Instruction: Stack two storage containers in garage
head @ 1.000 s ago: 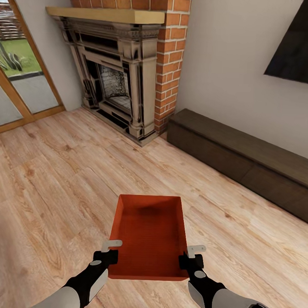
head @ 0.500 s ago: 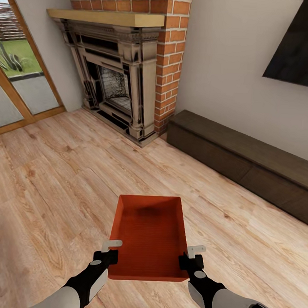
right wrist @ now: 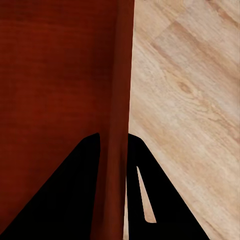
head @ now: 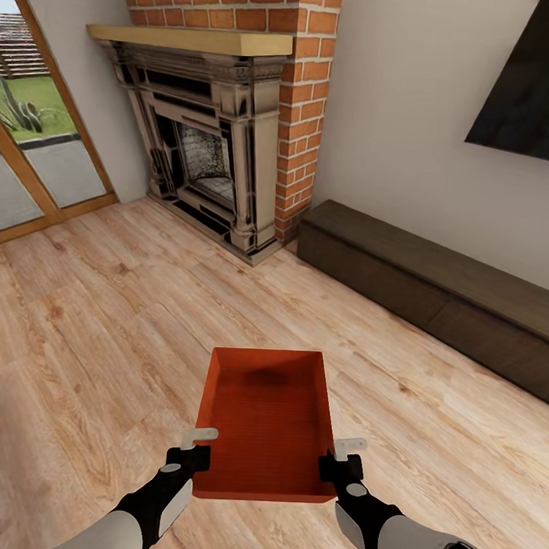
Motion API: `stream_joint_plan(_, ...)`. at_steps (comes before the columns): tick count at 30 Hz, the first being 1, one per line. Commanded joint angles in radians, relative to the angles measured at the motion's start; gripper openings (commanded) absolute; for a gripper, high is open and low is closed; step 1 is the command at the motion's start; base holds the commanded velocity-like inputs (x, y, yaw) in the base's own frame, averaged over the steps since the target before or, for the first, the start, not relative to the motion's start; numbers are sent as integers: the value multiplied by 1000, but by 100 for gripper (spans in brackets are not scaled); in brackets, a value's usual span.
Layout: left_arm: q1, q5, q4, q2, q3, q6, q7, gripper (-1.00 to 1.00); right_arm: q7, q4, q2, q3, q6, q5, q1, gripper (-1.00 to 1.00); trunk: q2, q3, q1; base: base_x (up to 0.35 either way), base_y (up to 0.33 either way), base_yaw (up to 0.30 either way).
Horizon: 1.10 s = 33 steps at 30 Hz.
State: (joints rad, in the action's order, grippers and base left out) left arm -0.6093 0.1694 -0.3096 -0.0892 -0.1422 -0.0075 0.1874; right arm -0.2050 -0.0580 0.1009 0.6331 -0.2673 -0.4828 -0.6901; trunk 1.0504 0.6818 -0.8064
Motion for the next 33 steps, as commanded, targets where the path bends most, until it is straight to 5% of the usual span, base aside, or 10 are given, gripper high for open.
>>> stream_joint_plan(1,-1,-3,-4,-3,6,-19,14,-100,-5,4,4,-27,-3,-22,0,-100,0,-1,0,0,0,0)
stream_joint_plan(33,-1,-4,9,-2,8,-19,14,-100,-5,4,5,-27,-3,-23,0,-100,0,-52,0,0,0,0)
